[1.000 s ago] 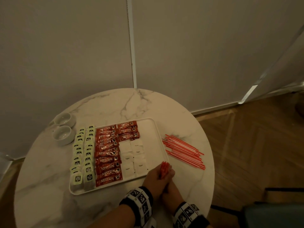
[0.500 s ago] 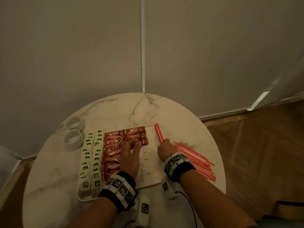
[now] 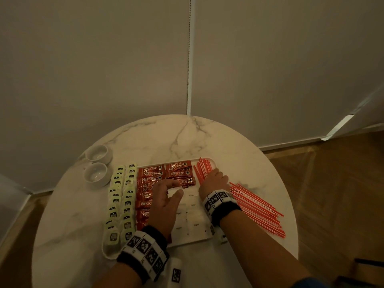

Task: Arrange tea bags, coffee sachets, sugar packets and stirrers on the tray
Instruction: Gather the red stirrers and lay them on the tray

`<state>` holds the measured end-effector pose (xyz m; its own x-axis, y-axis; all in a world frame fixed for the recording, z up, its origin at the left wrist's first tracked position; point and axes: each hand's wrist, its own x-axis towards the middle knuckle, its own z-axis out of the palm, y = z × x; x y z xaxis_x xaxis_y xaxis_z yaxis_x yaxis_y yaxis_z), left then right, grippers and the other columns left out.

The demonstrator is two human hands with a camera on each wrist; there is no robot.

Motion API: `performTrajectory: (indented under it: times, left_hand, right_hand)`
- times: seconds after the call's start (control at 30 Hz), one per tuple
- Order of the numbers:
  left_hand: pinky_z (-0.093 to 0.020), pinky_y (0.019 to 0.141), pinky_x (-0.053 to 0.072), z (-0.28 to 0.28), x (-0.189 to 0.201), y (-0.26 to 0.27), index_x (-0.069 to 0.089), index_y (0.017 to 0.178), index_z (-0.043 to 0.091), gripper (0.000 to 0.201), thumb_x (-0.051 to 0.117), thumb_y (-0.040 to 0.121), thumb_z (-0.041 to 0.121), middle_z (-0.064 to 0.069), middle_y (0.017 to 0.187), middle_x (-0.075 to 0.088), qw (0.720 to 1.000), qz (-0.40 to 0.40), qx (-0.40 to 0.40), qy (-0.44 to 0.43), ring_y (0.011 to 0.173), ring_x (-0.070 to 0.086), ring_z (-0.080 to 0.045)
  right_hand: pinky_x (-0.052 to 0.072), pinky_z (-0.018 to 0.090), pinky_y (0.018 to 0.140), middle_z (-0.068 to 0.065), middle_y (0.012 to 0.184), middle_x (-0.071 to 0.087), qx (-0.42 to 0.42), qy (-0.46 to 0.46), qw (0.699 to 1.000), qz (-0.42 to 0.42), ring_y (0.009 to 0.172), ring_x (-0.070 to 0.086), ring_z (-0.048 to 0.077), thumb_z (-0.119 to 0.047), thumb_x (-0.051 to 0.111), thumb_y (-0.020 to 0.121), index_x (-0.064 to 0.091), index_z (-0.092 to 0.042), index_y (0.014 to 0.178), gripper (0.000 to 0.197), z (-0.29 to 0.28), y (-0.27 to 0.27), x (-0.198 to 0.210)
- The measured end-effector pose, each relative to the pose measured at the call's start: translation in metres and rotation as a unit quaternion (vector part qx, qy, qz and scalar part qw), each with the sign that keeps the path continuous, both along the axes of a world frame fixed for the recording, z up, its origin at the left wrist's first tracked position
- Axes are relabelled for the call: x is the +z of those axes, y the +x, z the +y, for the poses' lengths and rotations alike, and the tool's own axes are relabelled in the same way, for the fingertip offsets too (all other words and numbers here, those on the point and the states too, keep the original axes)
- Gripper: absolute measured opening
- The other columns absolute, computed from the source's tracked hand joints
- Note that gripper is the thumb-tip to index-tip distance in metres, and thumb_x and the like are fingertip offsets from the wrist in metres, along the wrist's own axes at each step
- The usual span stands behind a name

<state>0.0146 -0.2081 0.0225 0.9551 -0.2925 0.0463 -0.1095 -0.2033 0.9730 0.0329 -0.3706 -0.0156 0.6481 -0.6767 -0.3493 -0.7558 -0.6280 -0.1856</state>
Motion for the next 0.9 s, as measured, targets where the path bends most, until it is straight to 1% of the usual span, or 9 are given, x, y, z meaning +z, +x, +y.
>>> performTrajectory:
  times: [0.1,0.13,0.2,0.27,0.47,0.57,0.63,0.77,0.9]
  left_hand:
    - [0.001,0.077,0.037,-0.002,0.001,-0.003,0.059,0.103,0.013,0.015,0.058,0.088,0.009,0.0,0.112,0.049,1.0,-0.014,-0.01,-0.021,0.101,0.048,0.007]
    - [0.0,0.078,0.038,-0.002,0.001,-0.005,0.059,0.103,0.014,0.018,0.058,0.086,0.015,0.001,0.113,0.049,0.999,-0.014,-0.014,-0.027,0.101,0.048,0.007]
    - [-0.001,0.079,0.038,-0.003,0.001,-0.007,0.059,0.101,0.018,0.023,0.054,0.08,0.021,0.003,0.112,0.049,0.999,-0.014,-0.025,-0.024,0.102,0.048,0.006]
    - [-0.001,0.08,0.037,-0.003,0.0,-0.008,0.059,0.099,0.022,0.021,0.054,0.079,0.021,0.004,0.112,0.049,0.999,-0.015,-0.037,-0.013,0.103,0.047,0.007]
    - [0.003,0.081,0.032,-0.002,-0.003,-0.008,0.06,0.096,0.025,0.019,0.053,0.079,0.024,0.004,0.117,0.047,0.998,-0.017,-0.061,0.015,0.107,0.044,0.01]
    - [0.003,0.081,0.032,-0.002,-0.002,-0.008,0.06,0.096,0.025,0.019,0.054,0.079,0.024,0.004,0.117,0.046,0.998,-0.012,-0.062,0.014,0.107,0.044,0.009]
    - [0.003,0.081,0.033,0.0,-0.001,-0.008,0.061,0.096,0.024,0.019,0.054,0.078,0.024,0.006,0.117,0.046,0.998,-0.01,-0.057,0.009,0.108,0.044,0.009]
    - [0.002,0.079,0.035,0.004,0.001,-0.009,0.061,0.095,0.021,0.019,0.053,0.078,0.019,0.003,0.116,0.046,0.999,-0.019,-0.049,-0.004,0.105,0.044,0.012]
    - [-0.006,0.08,0.04,0.005,-0.002,-0.011,0.061,0.094,0.023,0.019,0.052,0.077,0.019,0.008,0.116,0.045,0.999,-0.017,-0.045,-0.003,0.105,0.044,0.013]
  right_hand:
    - [0.028,0.05,0.108,0.014,0.15,0.026,0.053,-0.022,0.998,0.01,0.137,0.026,0.034,-0.02,0.04,0.093,0.01,-0.007,0.149,0.066,0.002,-0.007,-0.003]
    - [0.019,0.054,0.113,0.013,0.157,0.013,0.084,-0.012,0.996,0.021,0.144,0.012,0.035,-0.018,0.038,0.093,0.002,-0.011,0.152,0.07,0.002,-0.009,-0.005]
    - [0.001,0.06,0.115,0.005,0.16,-0.014,0.147,0.015,0.989,0.033,0.146,-0.015,0.033,-0.015,0.035,0.093,-0.013,-0.022,0.151,0.076,0.0,-0.013,-0.012]
    - [-0.007,0.061,0.113,0.0,0.157,-0.025,0.18,0.039,0.982,0.049,0.143,-0.024,0.03,-0.018,0.032,0.096,-0.019,-0.027,0.149,0.074,-0.003,-0.015,-0.018]
    - [-0.011,0.061,0.112,-0.005,0.155,-0.029,0.17,0.097,0.976,0.092,0.143,-0.026,0.026,-0.042,0.02,0.1,-0.019,-0.026,0.149,0.064,-0.006,-0.009,-0.021]
    - [-0.009,0.06,0.112,-0.006,0.156,-0.026,0.15,0.12,0.978,0.074,0.144,-0.024,0.023,-0.047,0.014,0.1,-0.018,-0.025,0.15,0.063,-0.006,-0.008,-0.016]
    - [-0.009,0.059,0.113,-0.005,0.156,-0.026,0.153,0.122,0.978,0.07,0.144,-0.023,0.023,-0.042,0.018,0.101,-0.018,-0.024,0.15,0.063,-0.006,-0.014,-0.016]
    - [-0.007,0.056,0.115,-0.002,0.156,-0.028,0.2,0.092,0.97,0.098,0.144,-0.022,0.025,-0.019,0.034,0.096,-0.02,-0.022,0.149,0.076,-0.009,-0.037,-0.021]
    - [-0.007,0.057,0.115,-0.002,0.156,-0.028,0.217,0.081,0.968,0.097,0.144,-0.022,0.026,-0.013,0.036,0.094,-0.021,-0.022,0.149,0.079,-0.01,-0.043,-0.018]
